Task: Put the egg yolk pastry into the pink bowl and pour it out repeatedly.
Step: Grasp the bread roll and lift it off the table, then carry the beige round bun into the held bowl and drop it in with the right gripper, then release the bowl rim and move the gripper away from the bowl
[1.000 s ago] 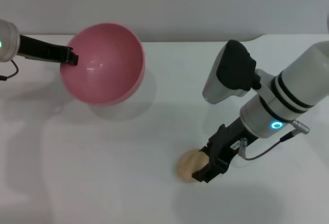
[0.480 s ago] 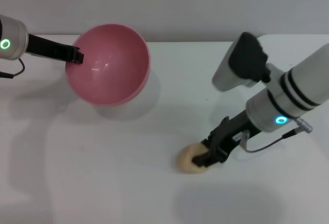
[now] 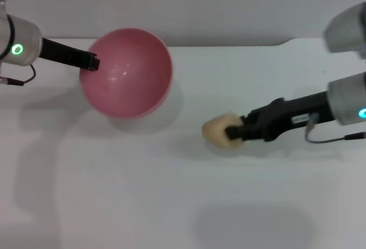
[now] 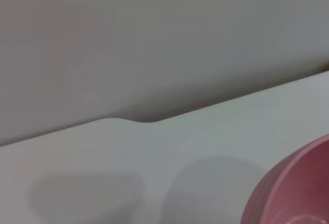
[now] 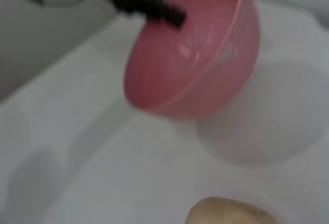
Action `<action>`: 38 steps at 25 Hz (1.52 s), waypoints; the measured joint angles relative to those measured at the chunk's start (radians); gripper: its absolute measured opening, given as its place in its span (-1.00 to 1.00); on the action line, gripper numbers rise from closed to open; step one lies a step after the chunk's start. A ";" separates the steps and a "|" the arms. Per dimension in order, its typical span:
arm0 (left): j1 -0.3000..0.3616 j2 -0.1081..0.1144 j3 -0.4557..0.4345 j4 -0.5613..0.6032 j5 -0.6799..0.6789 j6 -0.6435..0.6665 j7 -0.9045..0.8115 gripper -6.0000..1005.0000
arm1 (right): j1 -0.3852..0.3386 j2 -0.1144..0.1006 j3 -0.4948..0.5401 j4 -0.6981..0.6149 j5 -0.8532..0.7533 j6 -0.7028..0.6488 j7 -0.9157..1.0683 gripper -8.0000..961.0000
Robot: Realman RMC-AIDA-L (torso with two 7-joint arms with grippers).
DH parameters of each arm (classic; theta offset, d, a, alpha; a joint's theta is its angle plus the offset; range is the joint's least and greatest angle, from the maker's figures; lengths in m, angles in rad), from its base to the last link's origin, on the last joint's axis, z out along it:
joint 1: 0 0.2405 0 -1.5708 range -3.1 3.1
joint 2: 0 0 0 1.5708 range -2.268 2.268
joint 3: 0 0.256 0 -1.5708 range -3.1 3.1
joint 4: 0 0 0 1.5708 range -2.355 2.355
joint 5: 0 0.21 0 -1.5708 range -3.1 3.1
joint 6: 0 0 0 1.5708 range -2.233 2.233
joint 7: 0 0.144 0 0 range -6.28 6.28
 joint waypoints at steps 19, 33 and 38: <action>-0.239 -0.021 0.443 -0.143 -0.125 -0.009 -0.088 -0.99 | 0.075 -0.003 0.093 -0.241 -0.083 -0.245 -0.037 -0.55; -0.240 -0.021 0.465 -0.156 -0.137 -0.025 -0.093 -0.99 | 0.055 0.005 0.084 -0.304 -0.098 -0.185 0.047 0.03; -0.234 -0.021 0.493 -0.184 -0.140 -0.039 -0.093 -0.99 | -0.002 0.003 0.221 -0.354 0.061 -0.191 -0.008 0.14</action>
